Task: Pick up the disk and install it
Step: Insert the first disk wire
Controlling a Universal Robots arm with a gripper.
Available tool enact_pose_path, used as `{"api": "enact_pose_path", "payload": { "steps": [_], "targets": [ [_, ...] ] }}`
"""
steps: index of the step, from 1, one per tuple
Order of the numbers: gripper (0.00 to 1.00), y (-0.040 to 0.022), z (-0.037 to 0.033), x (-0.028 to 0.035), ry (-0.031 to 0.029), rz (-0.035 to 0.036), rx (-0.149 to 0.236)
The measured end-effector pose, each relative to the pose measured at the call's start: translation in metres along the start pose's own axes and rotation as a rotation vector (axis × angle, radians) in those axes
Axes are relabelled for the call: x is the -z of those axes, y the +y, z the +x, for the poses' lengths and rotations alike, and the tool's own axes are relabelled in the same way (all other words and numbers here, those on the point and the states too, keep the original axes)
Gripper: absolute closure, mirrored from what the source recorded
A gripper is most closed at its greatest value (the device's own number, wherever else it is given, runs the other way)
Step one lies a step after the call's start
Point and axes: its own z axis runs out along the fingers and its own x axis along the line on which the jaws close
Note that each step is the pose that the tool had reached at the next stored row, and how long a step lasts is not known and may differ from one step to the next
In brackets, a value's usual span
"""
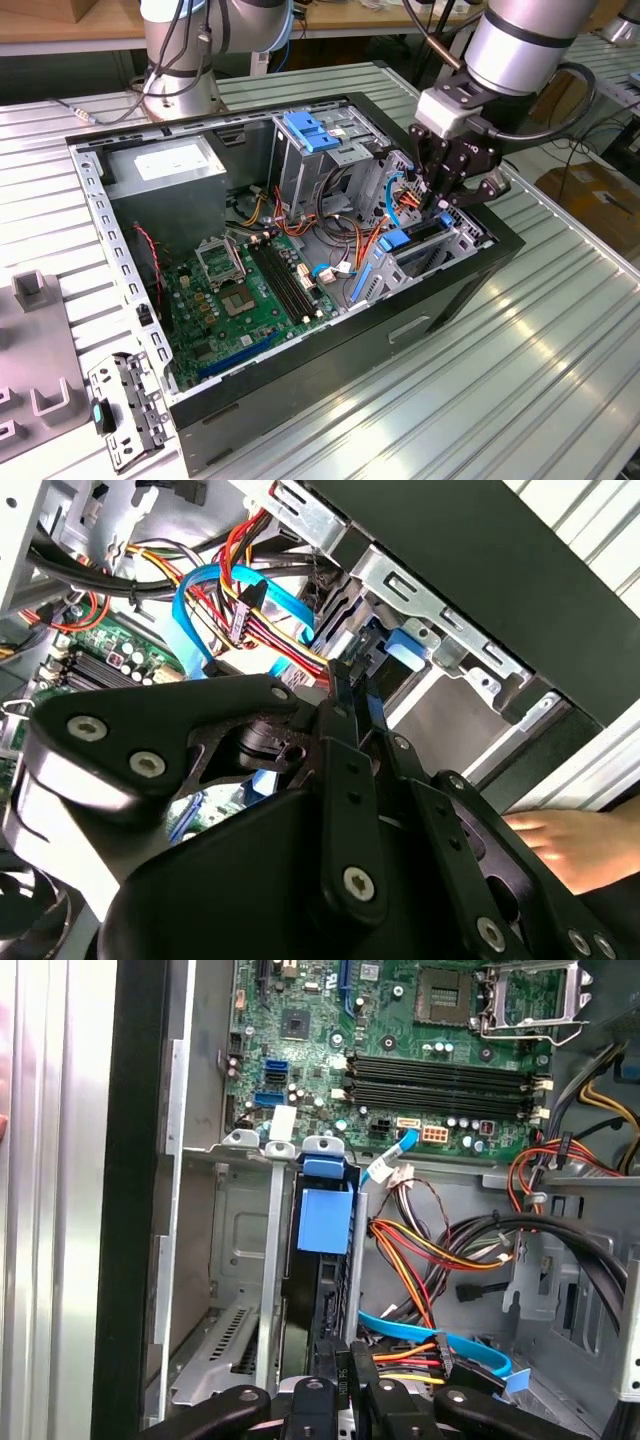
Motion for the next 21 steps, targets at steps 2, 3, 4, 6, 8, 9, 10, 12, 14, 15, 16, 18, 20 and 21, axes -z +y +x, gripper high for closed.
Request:
{"api": "enact_pose_path", "payload": {
  "steps": [2,3,4,6,8,9,10,12,14,15,16,18,20,21],
  "targets": [
    [0.82,0.0001,0.0001,-0.0002,-0.0001,-0.0002,-0.011],
    [0.82,0.0001,0.0001,-0.0002,-0.0001,-0.0002,-0.011],
    [0.82,0.0002,0.0,-0.0002,-0.0002,-0.0003,-0.012],
    [0.82,0.0002,0.0001,-0.0002,-0.0001,-0.0003,-0.012],
    [0.82,0.0002,0.0001,-0.0002,-0.0001,-0.0002,-0.013],
    [0.82,0.0002,0.0001,-0.0002,-0.0001,-0.0003,-0.013],
    [0.82,0.0002,0.0,-0.0002,-0.0001,-0.0003,-0.013],
    [0.82,0.0002,0.0001,-0.0002,-0.0001,-0.0003,-0.013],
    [0.82,0.0002,0.0001,-0.0002,-0.0001,-0.0003,-0.013],
    [0.82,0.0003,0.0005,-0.0004,-0.0002,-0.0003,-0.013],
    [0.82,0.0003,0.0009,-0.0005,-0.0001,-0.0003,-0.014],
    [0.82,0.0003,0.0011,-0.0008,0.0005,-0.0004,-0.024],
    [0.82,0.0003,0.0013,-0.0009,0.0011,-0.0006,-0.037],
    [0.82,0.0003,0.0014,-0.0012,0.001,-0.0006,-0.041]
  ]
}}
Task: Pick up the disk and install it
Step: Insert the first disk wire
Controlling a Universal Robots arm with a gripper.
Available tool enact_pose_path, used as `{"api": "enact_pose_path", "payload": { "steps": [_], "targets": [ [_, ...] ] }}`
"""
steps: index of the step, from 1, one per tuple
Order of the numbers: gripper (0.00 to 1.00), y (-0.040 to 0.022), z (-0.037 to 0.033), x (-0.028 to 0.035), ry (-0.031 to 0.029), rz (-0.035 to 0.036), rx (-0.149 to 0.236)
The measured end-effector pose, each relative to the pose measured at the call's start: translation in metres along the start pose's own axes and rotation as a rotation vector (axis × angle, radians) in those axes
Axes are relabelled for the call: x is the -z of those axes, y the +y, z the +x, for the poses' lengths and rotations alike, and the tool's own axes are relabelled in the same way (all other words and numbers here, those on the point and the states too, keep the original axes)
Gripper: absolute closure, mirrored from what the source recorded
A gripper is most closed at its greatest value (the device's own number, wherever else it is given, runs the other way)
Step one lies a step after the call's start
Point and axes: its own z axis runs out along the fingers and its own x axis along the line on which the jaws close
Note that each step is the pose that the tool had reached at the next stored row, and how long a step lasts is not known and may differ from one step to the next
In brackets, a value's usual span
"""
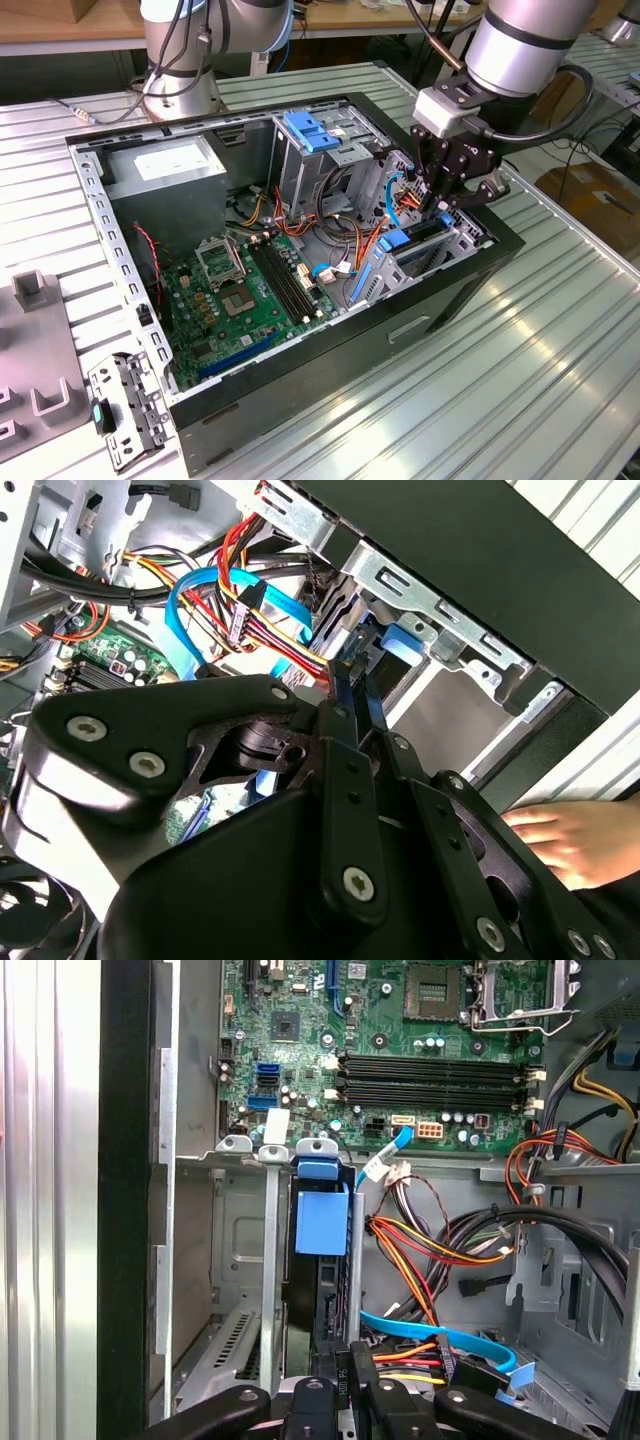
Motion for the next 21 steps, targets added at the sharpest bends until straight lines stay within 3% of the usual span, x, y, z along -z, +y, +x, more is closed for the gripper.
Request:
{"api": "enact_pose_path", "payload": {
  "steps": [21],
  "targets": [
    [0.82,0.0016,0.001,-0.0048,0.0006,-0.0004,-0.024]
  ]
}}
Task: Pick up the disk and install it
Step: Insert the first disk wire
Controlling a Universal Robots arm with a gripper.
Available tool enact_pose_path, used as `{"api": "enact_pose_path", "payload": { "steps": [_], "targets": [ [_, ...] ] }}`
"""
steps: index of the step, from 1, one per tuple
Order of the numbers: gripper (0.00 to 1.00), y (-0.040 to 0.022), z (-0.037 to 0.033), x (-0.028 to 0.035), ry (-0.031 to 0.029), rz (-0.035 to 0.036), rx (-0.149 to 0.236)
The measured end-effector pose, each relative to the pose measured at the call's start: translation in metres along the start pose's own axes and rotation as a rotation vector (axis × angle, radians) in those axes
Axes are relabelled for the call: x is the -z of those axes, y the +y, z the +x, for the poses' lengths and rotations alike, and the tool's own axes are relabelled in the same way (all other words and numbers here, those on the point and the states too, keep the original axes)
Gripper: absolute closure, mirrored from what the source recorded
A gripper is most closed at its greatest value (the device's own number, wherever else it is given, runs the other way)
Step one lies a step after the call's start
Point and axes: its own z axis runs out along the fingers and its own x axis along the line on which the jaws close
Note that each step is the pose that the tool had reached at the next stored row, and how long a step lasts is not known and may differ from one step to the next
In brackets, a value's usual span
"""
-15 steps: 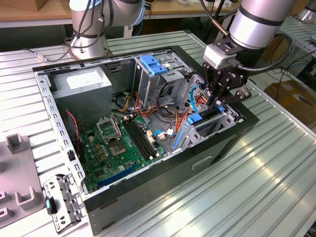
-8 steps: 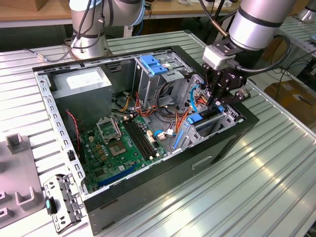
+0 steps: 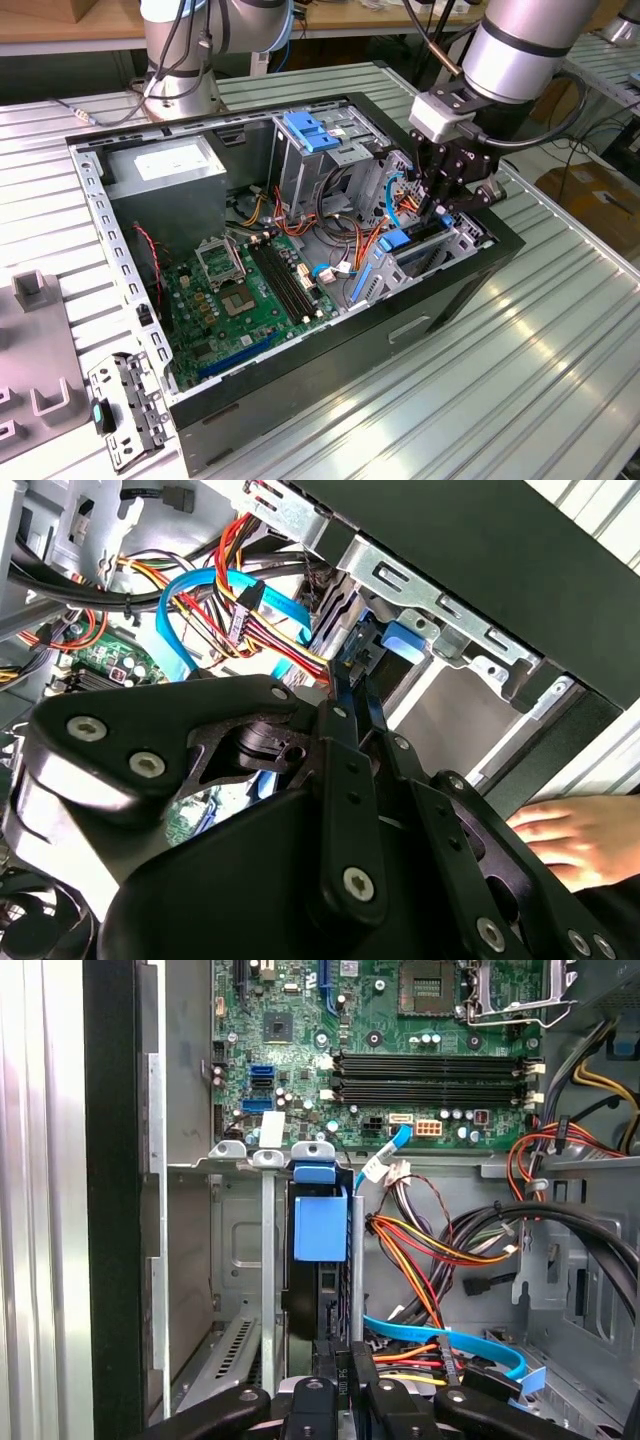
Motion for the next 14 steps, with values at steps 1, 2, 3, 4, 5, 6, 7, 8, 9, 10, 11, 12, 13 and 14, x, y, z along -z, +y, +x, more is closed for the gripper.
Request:
{"api": "enact_pose_path", "payload": {
  "steps": [1,2,3,4,5,6,7,8,9,10,11,12,13,14],
  "targets": [
    [0.82,0.0,0.0,0.0007,0.0005,0.0,-0.001],
    [0.82,0.0,0.0,0.0008,0.0005,0.0,-0.004],
    [0.82,0.0,0.0,0.0008,0.0006,0.0,-0.006],
    [0.82,0.0,0.0,0.0009,0.0009,-0.0001,-0.01],
    [0.82,-0.0001,0.0,0.0009,0.0012,-0.0002,-0.015],
    [0.82,0.0,0.0,0.0009,0.0014,-0.0003,-0.02],
    [0.82,-0.0001,0.0,0.0009,0.0014,-0.0003,-0.021],
    [0.82,0.0,0.0,0.0008,0.0014,-0.0003,-0.021],
    [0.82,0.0,-0.0001,0.0007,0.0014,-0.0003,-0.021],
    [0.82,0.0001,-0.0001,0.0006,0.0016,-0.0003,-0.021],
    [0.82,0.0003,0.0,0.0001,0.0016,-0.0003,-0.021],
    [0.82,0.0003,0.0,-0.0004,0.0013,-0.0003,-0.021],
    [0.82,0.0004,-0.0001,-0.0007,0.0014,-0.0003,-0.021],
    [0.82,0.0005,0.0,-0.0009,0.0015,-0.0003,-0.021]
  ]
}}
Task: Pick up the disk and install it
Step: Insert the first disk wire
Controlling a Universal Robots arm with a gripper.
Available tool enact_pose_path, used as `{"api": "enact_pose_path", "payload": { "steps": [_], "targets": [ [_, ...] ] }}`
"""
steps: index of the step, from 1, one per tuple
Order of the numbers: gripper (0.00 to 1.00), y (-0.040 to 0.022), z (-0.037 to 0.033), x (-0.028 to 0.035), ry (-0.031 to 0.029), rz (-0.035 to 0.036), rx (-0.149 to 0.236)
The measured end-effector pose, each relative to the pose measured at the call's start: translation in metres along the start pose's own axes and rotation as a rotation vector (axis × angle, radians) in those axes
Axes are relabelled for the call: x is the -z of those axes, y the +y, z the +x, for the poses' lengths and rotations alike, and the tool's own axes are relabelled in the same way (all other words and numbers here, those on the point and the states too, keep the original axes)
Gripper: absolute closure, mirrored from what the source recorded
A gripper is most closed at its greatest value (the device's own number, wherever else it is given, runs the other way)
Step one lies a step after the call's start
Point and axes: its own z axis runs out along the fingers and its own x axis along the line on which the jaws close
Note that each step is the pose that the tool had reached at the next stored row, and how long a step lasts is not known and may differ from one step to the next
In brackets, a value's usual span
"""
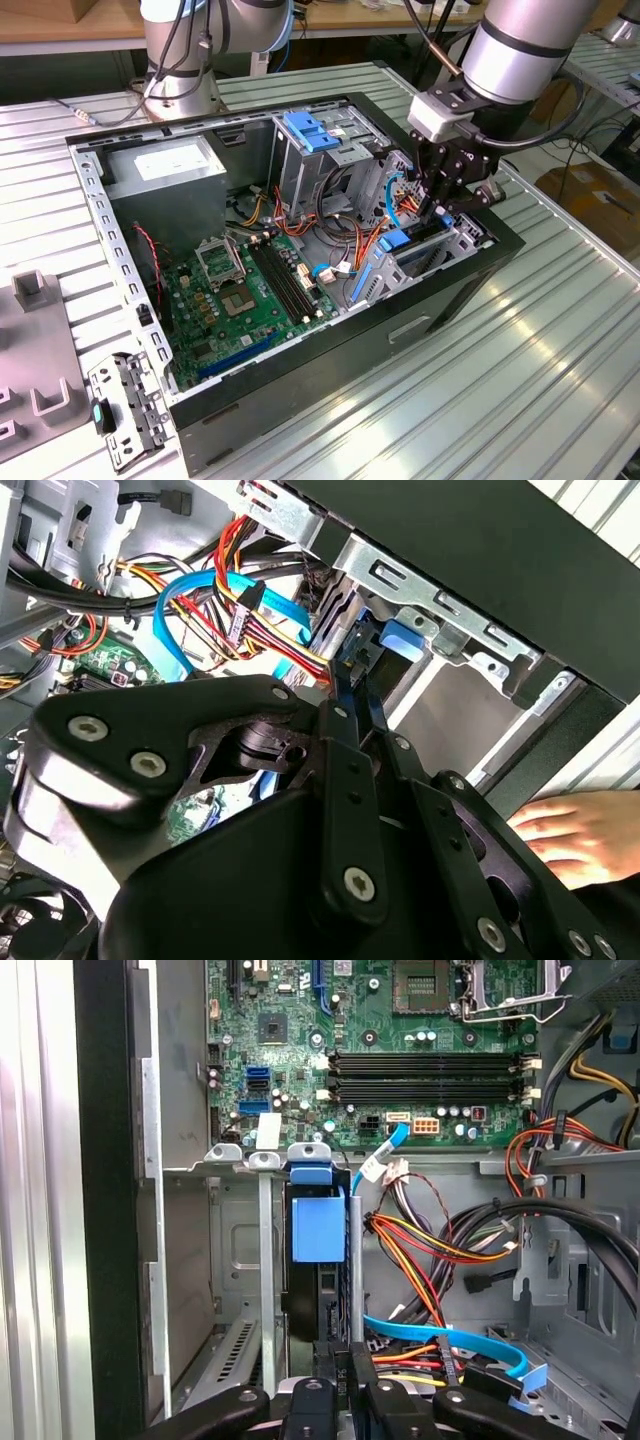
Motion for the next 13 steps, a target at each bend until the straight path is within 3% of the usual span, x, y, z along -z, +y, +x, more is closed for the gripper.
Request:
{"api": "enact_pose_path", "payload": {
  "steps": [13],
  "targets": [
    [0.81,0.0003,-0.0001,-0.0042,-0.0003,-0.0035,0.0]
  ]
}}
